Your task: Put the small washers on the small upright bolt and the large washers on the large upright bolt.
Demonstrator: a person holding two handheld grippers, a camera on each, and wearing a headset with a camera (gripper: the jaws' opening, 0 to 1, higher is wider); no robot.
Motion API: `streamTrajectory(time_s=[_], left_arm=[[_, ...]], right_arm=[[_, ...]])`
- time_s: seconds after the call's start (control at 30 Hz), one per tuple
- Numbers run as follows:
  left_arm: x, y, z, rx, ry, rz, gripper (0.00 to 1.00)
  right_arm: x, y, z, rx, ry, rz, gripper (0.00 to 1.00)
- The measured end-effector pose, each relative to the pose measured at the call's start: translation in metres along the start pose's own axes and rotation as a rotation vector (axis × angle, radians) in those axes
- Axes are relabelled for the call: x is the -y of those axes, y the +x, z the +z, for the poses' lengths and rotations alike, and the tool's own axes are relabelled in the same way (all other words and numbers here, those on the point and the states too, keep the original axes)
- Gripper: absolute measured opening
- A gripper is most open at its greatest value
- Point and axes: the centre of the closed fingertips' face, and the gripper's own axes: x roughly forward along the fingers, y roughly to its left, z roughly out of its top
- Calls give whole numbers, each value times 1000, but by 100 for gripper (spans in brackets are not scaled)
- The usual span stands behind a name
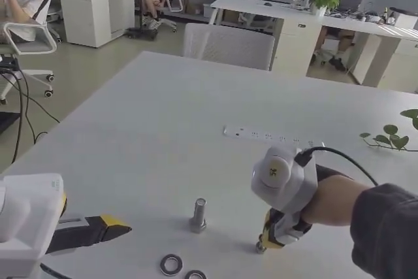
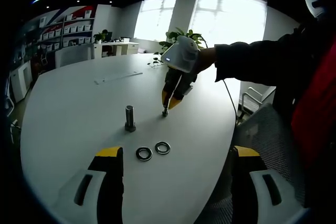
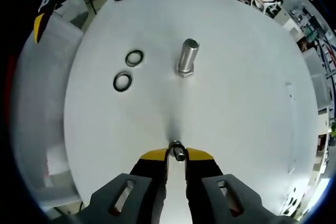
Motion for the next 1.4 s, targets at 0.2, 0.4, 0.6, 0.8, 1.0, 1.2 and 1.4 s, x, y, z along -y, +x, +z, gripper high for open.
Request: streamTrajectory(time_s=[0.2, 0.4, 0.6, 0.8, 1.0, 1.2, 1.4], left_arm=[[0, 1, 0, -2, 2, -1, 85], [0, 0, -1, -3, 0, 0, 85], [-1, 0, -2, -4, -2, 2, 85], [0, 0, -2, -3, -2, 4, 85], [0, -1, -2, -3, -2, 7, 85], [0, -1, -2, -3, -4, 7, 84], [-1, -1, -2, -1, -3, 7, 84]], right_arm=[[0, 4, -3, -11, 3, 1, 13], [1, 9, -4, -17, 6, 0, 13], [0, 12, -3, -16, 9, 4, 13], [-1, 15, -3, -16, 11, 7, 13], [-1, 16, -2, -16, 13, 6, 13], [-1, 16, -2, -20, 20, 8, 14], [-2, 17, -3, -24, 19, 12, 14]])
